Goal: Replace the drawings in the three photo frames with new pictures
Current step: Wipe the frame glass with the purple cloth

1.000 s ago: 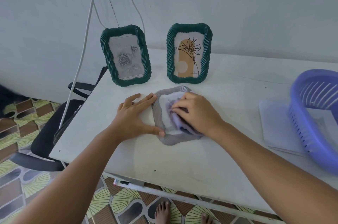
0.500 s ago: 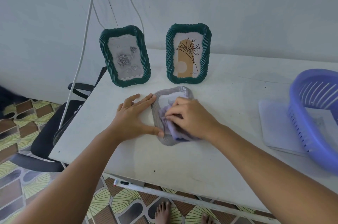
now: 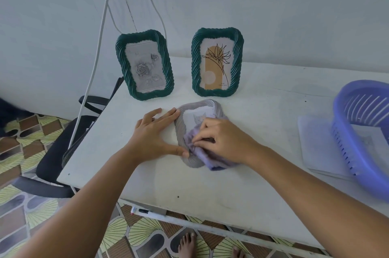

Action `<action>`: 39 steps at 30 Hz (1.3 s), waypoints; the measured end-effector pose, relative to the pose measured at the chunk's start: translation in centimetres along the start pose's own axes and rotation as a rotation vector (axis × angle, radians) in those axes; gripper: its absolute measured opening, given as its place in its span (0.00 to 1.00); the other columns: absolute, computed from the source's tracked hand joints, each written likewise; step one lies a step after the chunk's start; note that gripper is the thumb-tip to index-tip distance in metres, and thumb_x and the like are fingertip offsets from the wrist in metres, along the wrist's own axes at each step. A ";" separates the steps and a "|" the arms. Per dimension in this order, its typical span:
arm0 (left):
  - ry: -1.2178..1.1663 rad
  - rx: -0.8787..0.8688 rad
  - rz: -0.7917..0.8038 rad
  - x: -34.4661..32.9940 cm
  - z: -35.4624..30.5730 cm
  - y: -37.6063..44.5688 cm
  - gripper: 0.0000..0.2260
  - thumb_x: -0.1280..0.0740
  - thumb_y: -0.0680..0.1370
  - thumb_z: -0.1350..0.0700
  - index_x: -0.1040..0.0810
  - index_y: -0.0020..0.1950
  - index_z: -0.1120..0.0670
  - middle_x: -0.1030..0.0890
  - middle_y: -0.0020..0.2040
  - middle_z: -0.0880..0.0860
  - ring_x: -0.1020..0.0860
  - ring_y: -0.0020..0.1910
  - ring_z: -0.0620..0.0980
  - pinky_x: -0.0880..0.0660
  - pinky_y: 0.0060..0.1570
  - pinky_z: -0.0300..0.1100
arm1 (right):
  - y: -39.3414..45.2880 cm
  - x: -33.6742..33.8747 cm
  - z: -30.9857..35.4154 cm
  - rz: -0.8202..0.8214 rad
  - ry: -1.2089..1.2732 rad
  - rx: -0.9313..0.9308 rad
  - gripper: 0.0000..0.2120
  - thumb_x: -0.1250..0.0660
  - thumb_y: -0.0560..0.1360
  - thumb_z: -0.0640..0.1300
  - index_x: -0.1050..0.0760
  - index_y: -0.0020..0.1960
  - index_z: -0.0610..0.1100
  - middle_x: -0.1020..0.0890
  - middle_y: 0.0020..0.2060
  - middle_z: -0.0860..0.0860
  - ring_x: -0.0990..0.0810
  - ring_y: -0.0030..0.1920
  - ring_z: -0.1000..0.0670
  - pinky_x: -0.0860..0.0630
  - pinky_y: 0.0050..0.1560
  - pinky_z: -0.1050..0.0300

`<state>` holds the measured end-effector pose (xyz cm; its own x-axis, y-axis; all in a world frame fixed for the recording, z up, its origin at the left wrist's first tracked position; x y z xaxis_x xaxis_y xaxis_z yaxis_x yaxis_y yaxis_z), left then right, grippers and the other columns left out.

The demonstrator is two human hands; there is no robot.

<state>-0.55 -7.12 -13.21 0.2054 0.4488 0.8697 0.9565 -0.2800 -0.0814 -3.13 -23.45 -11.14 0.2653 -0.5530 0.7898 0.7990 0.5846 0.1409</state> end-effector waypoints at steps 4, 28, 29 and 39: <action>0.001 0.007 0.003 -0.1 0.2 0.1 0.59 0.33 0.49 0.16 0.43 0.79 0.31 0.47 0.71 0.20 0.51 0.78 0.38 0.53 0.72 0.38 | -0.8 2.5 -1.7 -0.044 0.000 -0.036 0.08 0.31 0.79 0.49 0.13 0.50 0.52 0.21 0.45 0.54 0.22 0.46 0.54 0.23 0.50 0.49; 0.000 0.020 0.025 -0.2 0.0 0.0 0.59 0.34 0.48 0.15 0.43 0.78 0.30 0.46 0.74 0.23 0.51 0.78 0.39 0.52 0.77 0.46 | -3.0 3.2 -1.9 0.012 -0.007 -0.058 0.06 0.30 0.79 0.48 0.13 0.50 0.52 0.21 0.46 0.56 0.23 0.46 0.57 0.25 0.51 0.56; -0.001 0.022 0.031 -0.3 0.0 0.0 0.59 0.34 0.48 0.16 0.44 0.78 0.30 0.47 0.73 0.22 0.51 0.78 0.38 0.53 0.77 0.46 | -2.8 3.9 -2.4 -0.019 -0.038 -0.081 0.07 0.30 0.79 0.48 0.13 0.50 0.51 0.21 0.47 0.55 0.23 0.45 0.56 0.26 0.49 0.56; -0.019 0.023 0.032 -0.2 0.0 -0.1 0.59 0.32 0.47 0.16 0.44 0.77 0.28 0.48 0.70 0.19 0.51 0.78 0.37 0.54 0.75 0.42 | -2.9 2.5 -1.5 0.000 -0.035 -0.052 0.06 0.30 0.78 0.49 0.13 0.49 0.52 0.22 0.46 0.56 0.25 0.48 0.58 0.27 0.53 0.54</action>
<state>-0.64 -7.22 -13.32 0.2398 0.4555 0.8573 0.9539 -0.2748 -0.1208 -3.98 -27.43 -10.50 0.2467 -0.5315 0.8104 0.8262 0.5524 0.1108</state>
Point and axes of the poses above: each hand's wrist, its own y-axis towards the middle knuckle, its own x-axis out of the back of the hand, z = x × y, the point moved 10 cm from there along y, towards the middle knuckle
